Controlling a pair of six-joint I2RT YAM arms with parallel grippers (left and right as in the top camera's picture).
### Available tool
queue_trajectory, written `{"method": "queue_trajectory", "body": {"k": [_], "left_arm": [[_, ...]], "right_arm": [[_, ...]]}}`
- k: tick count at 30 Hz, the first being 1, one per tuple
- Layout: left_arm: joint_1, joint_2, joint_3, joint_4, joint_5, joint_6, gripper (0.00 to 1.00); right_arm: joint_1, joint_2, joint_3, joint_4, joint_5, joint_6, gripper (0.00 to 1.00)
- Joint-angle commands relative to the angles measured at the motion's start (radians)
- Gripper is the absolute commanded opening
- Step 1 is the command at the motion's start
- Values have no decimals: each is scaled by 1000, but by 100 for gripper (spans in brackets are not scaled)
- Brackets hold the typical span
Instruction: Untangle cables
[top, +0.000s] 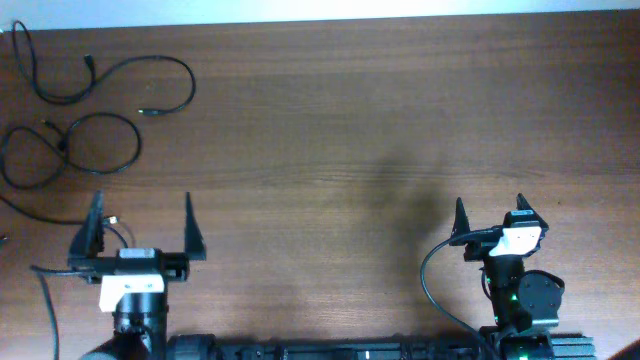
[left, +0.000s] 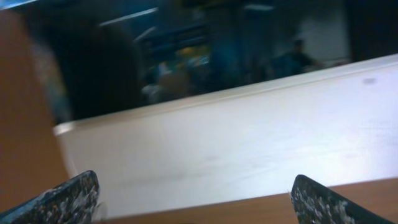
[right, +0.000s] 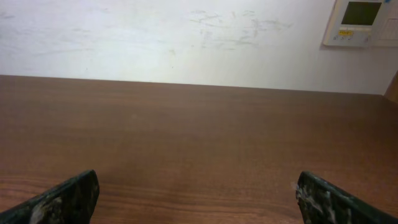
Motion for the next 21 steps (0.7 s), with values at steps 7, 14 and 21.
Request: {"method": "queue_trajectory", "body": {"k": [7,14,21], "left_arm": [[4,-171,-121,216,181,11,99],[4,-171,-214,224,165,13,99],[4,-171,-463,415,6,13,99]], "right_arm": [[-4,-6,-7,-3,5,-3,98],[-4,-6,-7,-3,5,-3,98],[-4,-6,-7,-3,5,-3,98]]}}
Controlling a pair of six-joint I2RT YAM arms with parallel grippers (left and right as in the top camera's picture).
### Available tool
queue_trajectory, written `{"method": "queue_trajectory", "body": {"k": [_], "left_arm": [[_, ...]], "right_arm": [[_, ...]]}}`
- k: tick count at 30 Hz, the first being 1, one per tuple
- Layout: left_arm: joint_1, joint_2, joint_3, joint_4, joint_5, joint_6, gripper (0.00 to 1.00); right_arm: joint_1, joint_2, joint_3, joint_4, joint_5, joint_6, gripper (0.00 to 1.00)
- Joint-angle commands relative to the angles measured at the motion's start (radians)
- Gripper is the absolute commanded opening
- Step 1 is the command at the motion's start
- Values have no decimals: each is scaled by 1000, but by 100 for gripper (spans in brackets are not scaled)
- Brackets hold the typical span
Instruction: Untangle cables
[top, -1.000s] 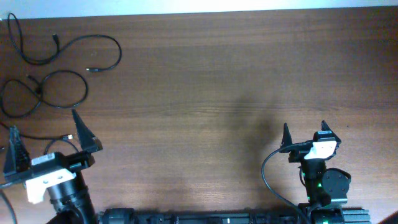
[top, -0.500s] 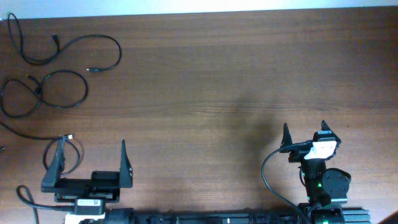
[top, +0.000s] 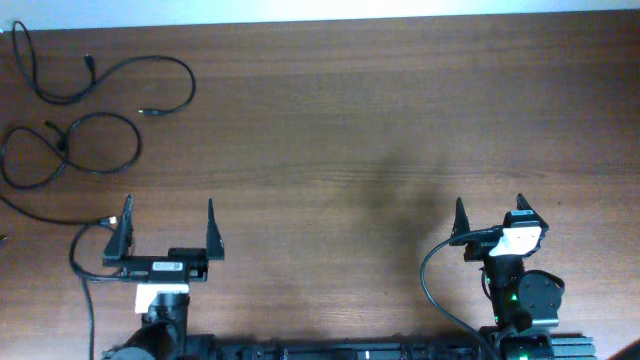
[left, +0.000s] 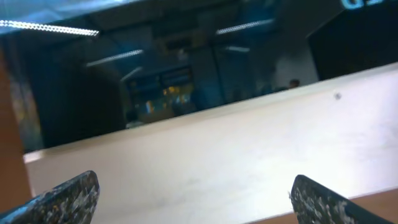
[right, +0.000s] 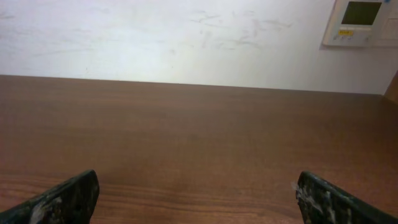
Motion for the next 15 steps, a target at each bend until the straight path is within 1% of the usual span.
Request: {"method": "queue_trajectory", "body": {"k": [1,3,8,11,13,15], "left_arm": [[4,-5,-110,47,-63,13,99],[4,-5,-153,47,-63,13,99],[5,-5,-214,18,-63,186,99],[5,-5,-214,-24,-67,188,99],[5,-5,-214,-93,-67,188,99],[5,-5,-214,-197,-66,188,99]], "right_arm": [[-4,-6,-7,-4,5,-3,98],[-4,-6,-7,-4,5,-3,98],[-3,-6,-7,-4,5,-3,98],[-4,-6,-7,-4,5,-3,98],[-4,-6,-7,-4,5,-3,98],[-4,-6,-7,-4,5,-3,98]]}}
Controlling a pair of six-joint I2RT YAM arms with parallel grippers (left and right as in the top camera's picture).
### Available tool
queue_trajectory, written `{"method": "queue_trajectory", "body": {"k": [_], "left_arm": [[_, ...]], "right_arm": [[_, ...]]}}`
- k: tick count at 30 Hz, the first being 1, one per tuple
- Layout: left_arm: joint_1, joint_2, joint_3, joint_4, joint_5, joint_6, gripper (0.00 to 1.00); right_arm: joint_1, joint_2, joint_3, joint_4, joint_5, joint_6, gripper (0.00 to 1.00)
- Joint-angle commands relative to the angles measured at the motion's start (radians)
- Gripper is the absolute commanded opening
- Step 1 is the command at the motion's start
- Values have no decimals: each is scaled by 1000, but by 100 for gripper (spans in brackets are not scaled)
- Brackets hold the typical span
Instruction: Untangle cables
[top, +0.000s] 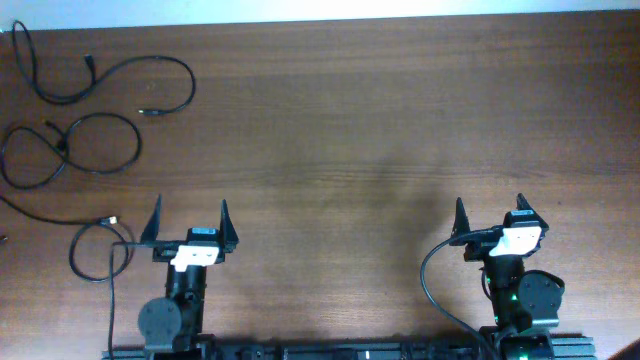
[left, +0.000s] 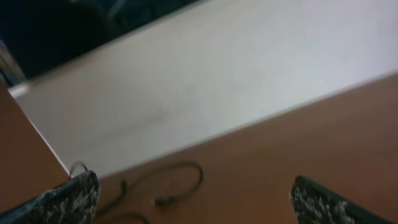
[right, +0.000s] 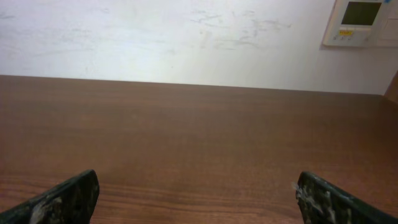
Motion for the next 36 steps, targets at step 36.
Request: {"method": "queue_trajectory", "body": {"k": [36], "left_arm": [[68,-5,-5,-72,-33,-136,99]], "right_arm": [[-4,-6,-7,-3,5,-2,98]]}}
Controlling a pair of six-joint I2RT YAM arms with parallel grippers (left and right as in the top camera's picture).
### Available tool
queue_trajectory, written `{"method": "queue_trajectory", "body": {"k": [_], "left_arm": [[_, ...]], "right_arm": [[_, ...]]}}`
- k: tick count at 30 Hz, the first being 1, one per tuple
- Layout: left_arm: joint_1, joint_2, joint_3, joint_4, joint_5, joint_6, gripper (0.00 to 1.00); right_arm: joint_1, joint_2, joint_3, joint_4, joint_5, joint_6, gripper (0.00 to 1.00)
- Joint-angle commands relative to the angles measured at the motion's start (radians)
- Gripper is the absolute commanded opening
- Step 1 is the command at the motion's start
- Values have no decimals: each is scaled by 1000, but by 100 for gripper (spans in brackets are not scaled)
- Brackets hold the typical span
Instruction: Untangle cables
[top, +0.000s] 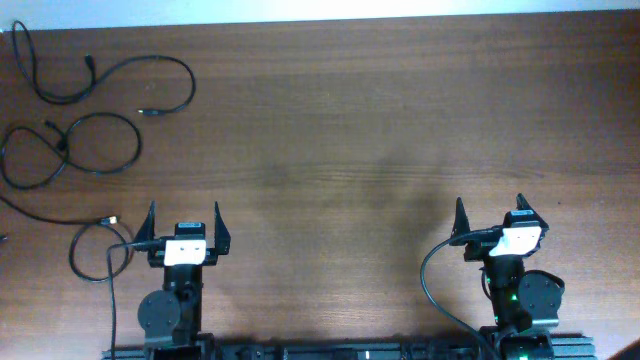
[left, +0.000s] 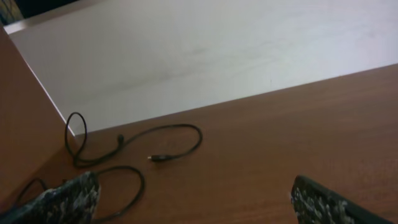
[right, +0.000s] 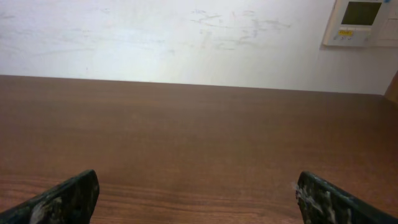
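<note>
Three thin black cables lie apart at the table's far left: a long one (top: 120, 65) at the back, a looped one (top: 75, 145) below it, and a third (top: 90, 250) curled just left of my left arm. The left wrist view shows the back cable (left: 165, 134) and the loop (left: 127, 180) ahead to the left. My left gripper (top: 183, 213) (left: 196, 205) is open and holds nothing, near the front edge. My right gripper (top: 490, 212) (right: 199, 202) is open and holds nothing at the front right, far from the cables.
The brown wooden table (top: 380, 120) stretches wide between and beyond both arms. A white wall (right: 186, 37) stands behind the far edge, with a wall panel (right: 360, 22) at the right. My right arm's own black lead (top: 430, 275) curls by its base.
My left gripper sits slightly nearer the front edge and a little to the left. Its camera now looks lower, showing more table and the cables. The right arm and the cables are unchanged.
At first my left gripper stood open further left, its camera tilted up at the wall and a dark window. It was then a little to the right, still looking up. Then it was low by its base with cables coming into view, as now. The right arm never moved.
</note>
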Motion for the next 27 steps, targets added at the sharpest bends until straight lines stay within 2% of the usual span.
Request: {"method": "queue_trajectory", "body": {"k": [1,4,7,27], "left_arm": [[4,-6,-1,53,-7,-14,99],[4,-6,-1,29,-7,-14,99],[4,-3,-1,-92,-7,-14,99],[-6,-6,0,-92,-22,-14,99]], "right_arm": [[-4,-6,-7,-4,5,-3,98],[-3,-6,-7,-4,5,-3,98],[-4,-6,-7,-4,5,-3,98],[-4,-6,-7,-4,5,-3,98]]}}
